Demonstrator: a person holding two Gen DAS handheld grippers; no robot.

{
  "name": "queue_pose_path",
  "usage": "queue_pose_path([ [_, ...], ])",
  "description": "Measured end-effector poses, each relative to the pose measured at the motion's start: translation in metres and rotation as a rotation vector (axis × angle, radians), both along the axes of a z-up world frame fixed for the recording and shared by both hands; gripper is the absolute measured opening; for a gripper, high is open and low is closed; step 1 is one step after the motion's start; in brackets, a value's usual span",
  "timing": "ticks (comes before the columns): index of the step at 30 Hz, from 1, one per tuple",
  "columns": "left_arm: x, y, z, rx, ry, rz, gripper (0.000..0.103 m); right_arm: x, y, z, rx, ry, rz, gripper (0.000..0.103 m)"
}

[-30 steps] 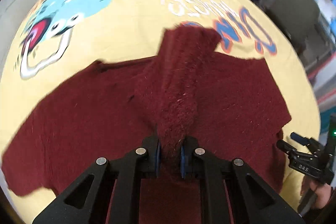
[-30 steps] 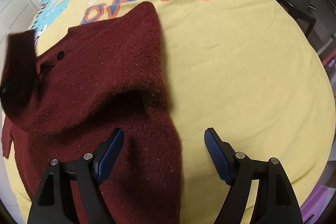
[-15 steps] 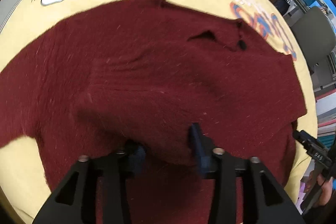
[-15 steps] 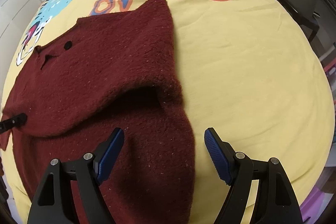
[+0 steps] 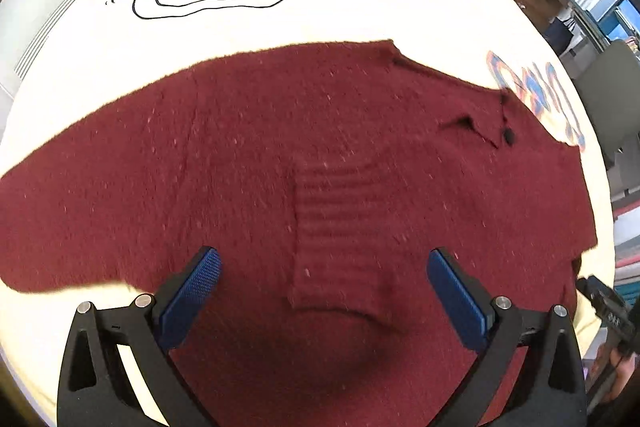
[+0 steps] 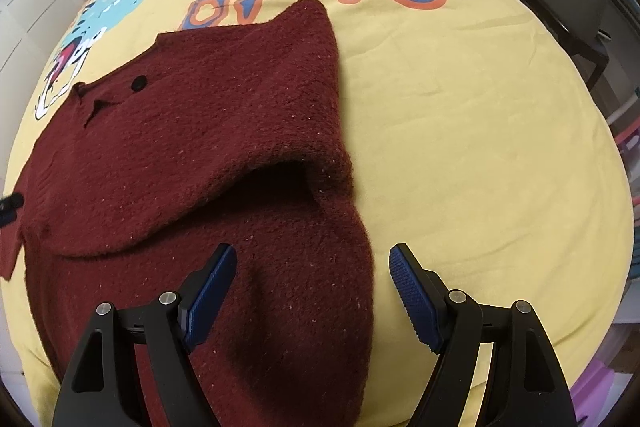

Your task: Fold small clothes

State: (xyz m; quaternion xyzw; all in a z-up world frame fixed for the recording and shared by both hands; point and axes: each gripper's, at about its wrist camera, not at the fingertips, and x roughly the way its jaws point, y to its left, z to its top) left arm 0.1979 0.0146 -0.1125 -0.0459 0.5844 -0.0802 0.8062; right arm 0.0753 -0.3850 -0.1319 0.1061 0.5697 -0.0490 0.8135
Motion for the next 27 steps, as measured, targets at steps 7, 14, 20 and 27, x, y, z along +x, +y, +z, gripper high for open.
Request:
queue_pose_path([
  [7, 0.019, -0.009, -0.046, 0.006, 0.123, 0.042, 0.101, 0.0, -0.003, -0.004, -0.017, 0.018, -0.002, 0.08],
  [14, 0.007, -0.047, -0.043, 0.105, 0.04, -0.064, 0.05, 0.001, -0.01, -0.004, -0.032, 0.021, -0.021, 0.08],
  [20, 0.004, -0.072, -0.034, 0.094, -0.009, -0.135, 0.012, 0.005, -0.018, 0.007, -0.025, 0.0, -0.04, 0.08],
  [27, -0.003, -0.048, 0.006, 0.023, -0.098, -0.112, 0.01, 0.034, -0.024, 0.028, 0.007, -0.05, -0.043, 0.08],
])
